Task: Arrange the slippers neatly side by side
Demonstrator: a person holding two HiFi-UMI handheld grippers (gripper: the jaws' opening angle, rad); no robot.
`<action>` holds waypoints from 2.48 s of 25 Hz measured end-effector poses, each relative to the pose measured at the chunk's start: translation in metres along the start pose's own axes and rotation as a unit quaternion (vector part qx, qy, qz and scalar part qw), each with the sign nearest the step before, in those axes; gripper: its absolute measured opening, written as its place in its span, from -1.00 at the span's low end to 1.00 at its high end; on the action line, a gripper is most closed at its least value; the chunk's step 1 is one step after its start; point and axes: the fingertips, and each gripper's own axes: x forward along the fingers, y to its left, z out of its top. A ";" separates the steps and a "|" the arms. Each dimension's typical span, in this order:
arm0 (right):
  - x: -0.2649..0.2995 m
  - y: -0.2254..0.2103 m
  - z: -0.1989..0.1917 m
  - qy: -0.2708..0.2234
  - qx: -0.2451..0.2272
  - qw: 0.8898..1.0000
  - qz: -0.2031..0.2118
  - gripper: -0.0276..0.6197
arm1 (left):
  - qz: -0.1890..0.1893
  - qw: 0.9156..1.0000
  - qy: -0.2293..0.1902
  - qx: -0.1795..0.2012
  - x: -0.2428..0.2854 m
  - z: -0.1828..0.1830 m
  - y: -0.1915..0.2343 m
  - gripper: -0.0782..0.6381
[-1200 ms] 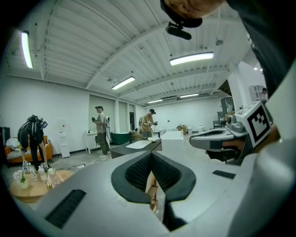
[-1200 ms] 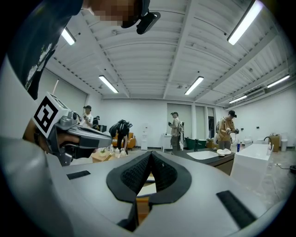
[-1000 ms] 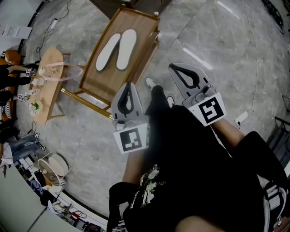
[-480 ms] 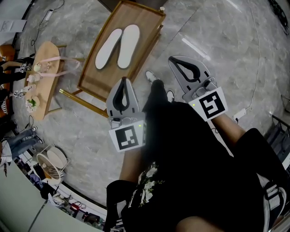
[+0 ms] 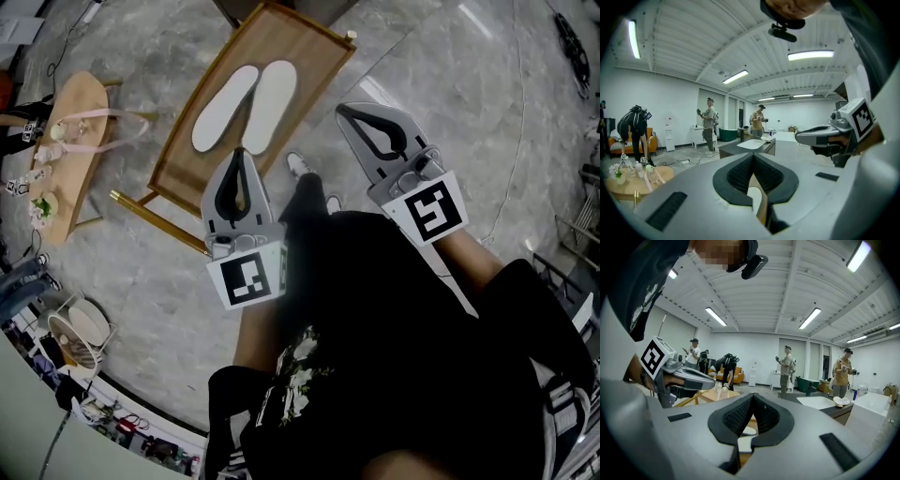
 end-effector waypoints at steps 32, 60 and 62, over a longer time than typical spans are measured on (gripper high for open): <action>0.171 0.007 0.015 -0.004 -0.053 0.963 0.264 -0.92 | 0.217 0.974 0.036 -0.046 0.054 -0.001 0.100 -0.78; 0.197 0.056 -0.070 0.041 -0.074 0.907 0.412 -0.91 | 0.319 0.926 0.123 -0.161 0.045 -0.106 0.098 -0.79; 0.199 0.060 -0.082 0.049 -0.077 0.905 0.415 -0.89 | 0.316 0.924 0.131 -0.170 0.045 -0.121 0.095 -0.79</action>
